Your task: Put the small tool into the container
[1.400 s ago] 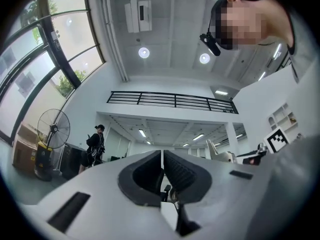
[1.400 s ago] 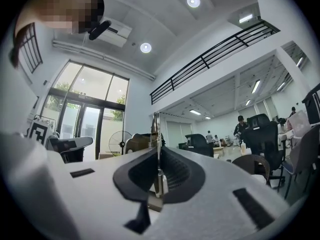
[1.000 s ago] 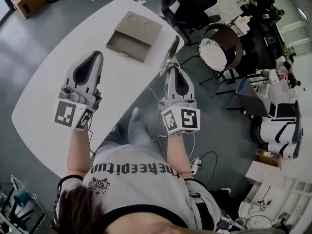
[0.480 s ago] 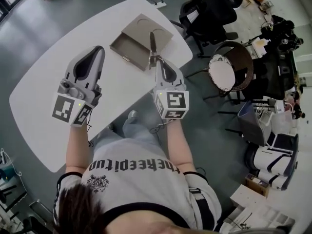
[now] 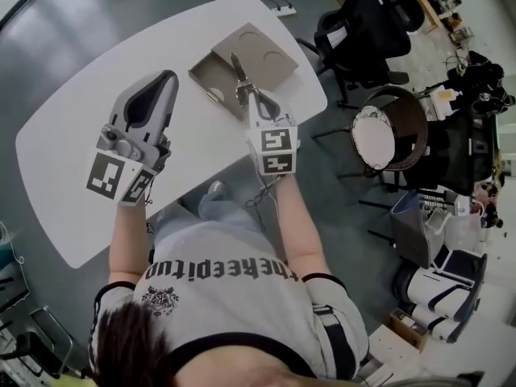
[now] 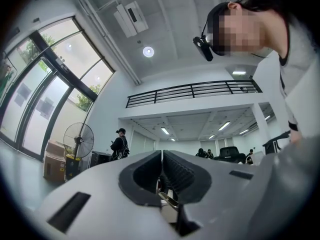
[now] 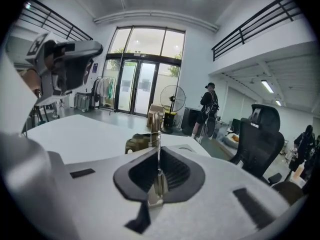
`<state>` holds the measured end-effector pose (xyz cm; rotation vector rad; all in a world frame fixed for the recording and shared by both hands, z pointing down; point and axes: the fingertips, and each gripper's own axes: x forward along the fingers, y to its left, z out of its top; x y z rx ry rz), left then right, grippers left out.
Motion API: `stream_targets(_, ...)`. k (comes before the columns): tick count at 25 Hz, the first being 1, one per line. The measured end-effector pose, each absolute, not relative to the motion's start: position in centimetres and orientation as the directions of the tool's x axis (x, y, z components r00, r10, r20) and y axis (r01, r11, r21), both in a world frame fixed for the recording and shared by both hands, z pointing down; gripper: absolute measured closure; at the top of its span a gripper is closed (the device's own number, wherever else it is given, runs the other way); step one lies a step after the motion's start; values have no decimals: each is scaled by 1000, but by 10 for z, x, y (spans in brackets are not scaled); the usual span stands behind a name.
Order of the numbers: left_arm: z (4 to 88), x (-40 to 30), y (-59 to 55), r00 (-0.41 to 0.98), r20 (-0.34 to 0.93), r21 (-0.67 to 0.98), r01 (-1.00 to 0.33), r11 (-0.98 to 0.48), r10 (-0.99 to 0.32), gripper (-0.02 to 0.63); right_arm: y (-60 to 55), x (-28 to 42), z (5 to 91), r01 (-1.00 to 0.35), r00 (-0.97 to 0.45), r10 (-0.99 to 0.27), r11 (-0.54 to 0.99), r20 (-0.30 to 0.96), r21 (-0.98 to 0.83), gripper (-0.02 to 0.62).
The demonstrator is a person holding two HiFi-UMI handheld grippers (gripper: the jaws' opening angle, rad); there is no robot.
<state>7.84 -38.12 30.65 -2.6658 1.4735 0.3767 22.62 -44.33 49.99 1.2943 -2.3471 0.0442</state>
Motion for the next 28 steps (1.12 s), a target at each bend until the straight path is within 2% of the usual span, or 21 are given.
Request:
stream_targets(12,315,67,-386,443,-231,63,-882,-467,-866,591,-477,211,575,-705,-405,-684,656,607,268,592)
stream_targets(28,319,40,-392,342,-208,59,-931,-361,-916,591,-511,203,637,-655,-312,-590,701,745,281,591)
